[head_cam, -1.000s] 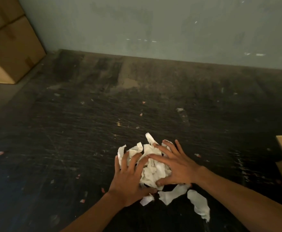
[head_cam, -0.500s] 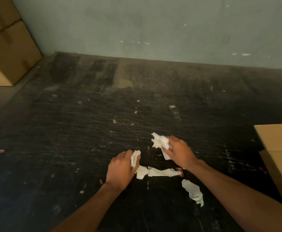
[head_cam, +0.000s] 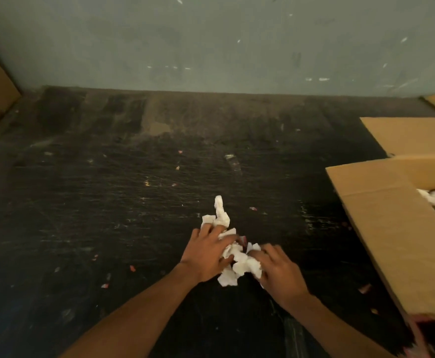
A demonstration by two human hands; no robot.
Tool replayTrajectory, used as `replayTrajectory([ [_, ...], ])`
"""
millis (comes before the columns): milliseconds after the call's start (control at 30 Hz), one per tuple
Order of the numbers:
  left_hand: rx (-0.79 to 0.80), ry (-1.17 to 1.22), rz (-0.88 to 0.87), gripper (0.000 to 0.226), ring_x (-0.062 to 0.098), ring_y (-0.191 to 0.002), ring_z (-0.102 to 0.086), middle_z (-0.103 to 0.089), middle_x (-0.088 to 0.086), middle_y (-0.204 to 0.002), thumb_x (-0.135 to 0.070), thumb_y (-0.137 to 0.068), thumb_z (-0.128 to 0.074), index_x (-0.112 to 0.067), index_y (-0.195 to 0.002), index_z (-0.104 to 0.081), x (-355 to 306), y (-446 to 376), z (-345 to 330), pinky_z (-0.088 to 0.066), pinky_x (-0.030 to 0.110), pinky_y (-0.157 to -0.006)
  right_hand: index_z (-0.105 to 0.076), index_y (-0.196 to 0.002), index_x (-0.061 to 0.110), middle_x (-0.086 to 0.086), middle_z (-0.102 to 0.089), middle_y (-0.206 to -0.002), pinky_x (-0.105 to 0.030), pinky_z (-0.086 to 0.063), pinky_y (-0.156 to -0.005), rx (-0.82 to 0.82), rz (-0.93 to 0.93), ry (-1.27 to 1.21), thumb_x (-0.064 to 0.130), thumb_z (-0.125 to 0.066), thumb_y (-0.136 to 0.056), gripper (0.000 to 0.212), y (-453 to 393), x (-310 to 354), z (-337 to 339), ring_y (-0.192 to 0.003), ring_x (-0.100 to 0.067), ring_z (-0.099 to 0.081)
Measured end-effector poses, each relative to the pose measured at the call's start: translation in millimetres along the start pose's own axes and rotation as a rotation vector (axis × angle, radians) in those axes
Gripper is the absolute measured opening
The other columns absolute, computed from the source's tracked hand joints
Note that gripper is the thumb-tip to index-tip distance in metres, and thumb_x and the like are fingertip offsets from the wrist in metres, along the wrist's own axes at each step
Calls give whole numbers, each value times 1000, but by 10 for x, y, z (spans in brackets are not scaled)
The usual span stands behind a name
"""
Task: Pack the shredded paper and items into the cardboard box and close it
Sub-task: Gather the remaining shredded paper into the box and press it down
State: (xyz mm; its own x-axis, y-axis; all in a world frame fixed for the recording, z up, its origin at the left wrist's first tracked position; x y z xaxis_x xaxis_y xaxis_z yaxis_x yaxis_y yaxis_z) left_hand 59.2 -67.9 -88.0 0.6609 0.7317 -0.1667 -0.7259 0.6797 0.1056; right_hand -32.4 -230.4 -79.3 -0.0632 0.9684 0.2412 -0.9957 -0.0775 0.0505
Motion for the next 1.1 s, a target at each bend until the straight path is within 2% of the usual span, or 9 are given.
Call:
replayTrajectory([
  [100, 34, -74, -24, 61, 30, -137, -29, -34, 2, -150, -48, -89, -55, -38, -145, -32, -107, 42, -130, -31, 51, -107, -57, -123, 37, 0, -53, -133, -26, -57, -67, 64, -4, 68, 30, -80, -70, 59, 98, -49, -140, -121, -22, -53],
  [267, 22, -89, -82, 54, 24, -127, -45, -48, 5, -139, -25, -89, -62, -24, -140, -44, -166, 21, -187, -42, 39, -102, -61, -114, 33, -3, -59, -109, -24, -55, -56, 53, 9, 97, 27, -87, -57, 63, 153, -24, -213, -95, -21, -60],
  [433, 2, 110, 35, 53, 21, -119, -57, -55, 5, -134, -21, -91, -61, -20, -140, -41, -107, -68, -52, -50, 37, -96, -60, -116, 31, -4, -62, -96, -26, -56, -55, 73, -13, 80, 20, -89, -55, 69, 142, -53, -253, -79, -18, -65],
  [567, -106, 248, 147, 47, 19, -108, -64, -63, 4, -123, -28, -93, -62, -22, -136, -43, 31, -139, 147, -54, 38, -90, -50, -135, 30, -6, -55, -121, -33, -52, -87, 96, -100, -91, 12, -67, -84, 56, 16, -91, -148, -106, -24, -61],
  [633, -145, 271, 226, 47, 22, -106, -65, -66, 6, -119, -32, -94, -60, -22, -137, -44, 129, -202, 271, -55, 41, -89, -49, -137, 29, -2, -52, -130, -32, -48, -98, 106, -195, -203, 9, -63, -87, 55, -6, -151, -90, -116, -20, -56],
  [700, -110, 286, 306, 51, 27, -109, -64, -66, 10, -121, -34, -95, -57, -23, -142, -41, 229, -290, 356, -53, 43, -91, -54, -133, 25, -2, -55, -130, -30, -47, -99, 35, -260, -323, 6, -66, -86, 52, 14, -206, -44, -118, -18, -55],
  [867, 201, 284, 345, 72, 31, -115, -59, -59, 15, -131, -37, -97, -53, -31, -156, -11, 250, -477, 226, -49, 47, -98, -61, -124, 18, -2, -64, -118, -29, -52, -93, -141, -433, -532, 7, -68, -85, 41, 120, -321, 34, -109, -14, -61],
  [1000, 211, 117, 285, 61, 30, -117, -58, -57, 14, -133, -34, -97, -53, -21, -151, -29, 95, -501, 177, -51, 43, -93, -65, -118, 17, 5, -66, -89, -14, -47, -62, -177, -504, -667, 8, -65, -89, 30, 181, -368, 71, -77, -4, -63],
  [1100, 155, -5, 252, 44, 29, -109, -64, -62, 12, -125, -29, -96, -55, -15, -136, -42, 4, -427, 137, -52, 40, -85, -63, -122, 18, 6, -64, -84, -11, -42, -52, -190, -576, -739, 11, -64, -90, 32, 260, -393, 52, -67, -3, -60],
])
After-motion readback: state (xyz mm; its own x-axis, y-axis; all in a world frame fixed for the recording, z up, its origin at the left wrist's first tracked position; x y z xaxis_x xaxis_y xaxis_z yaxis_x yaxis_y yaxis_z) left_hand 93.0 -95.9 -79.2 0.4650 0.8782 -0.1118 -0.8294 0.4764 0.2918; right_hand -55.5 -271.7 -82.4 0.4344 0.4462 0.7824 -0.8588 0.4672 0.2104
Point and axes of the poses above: each hand's wrist, its own y-axis away from the middle knuckle, its own z-axis out of the back of the hand, x = y × z, the point moved 4 cm from there along -y, towards the middle knuckle
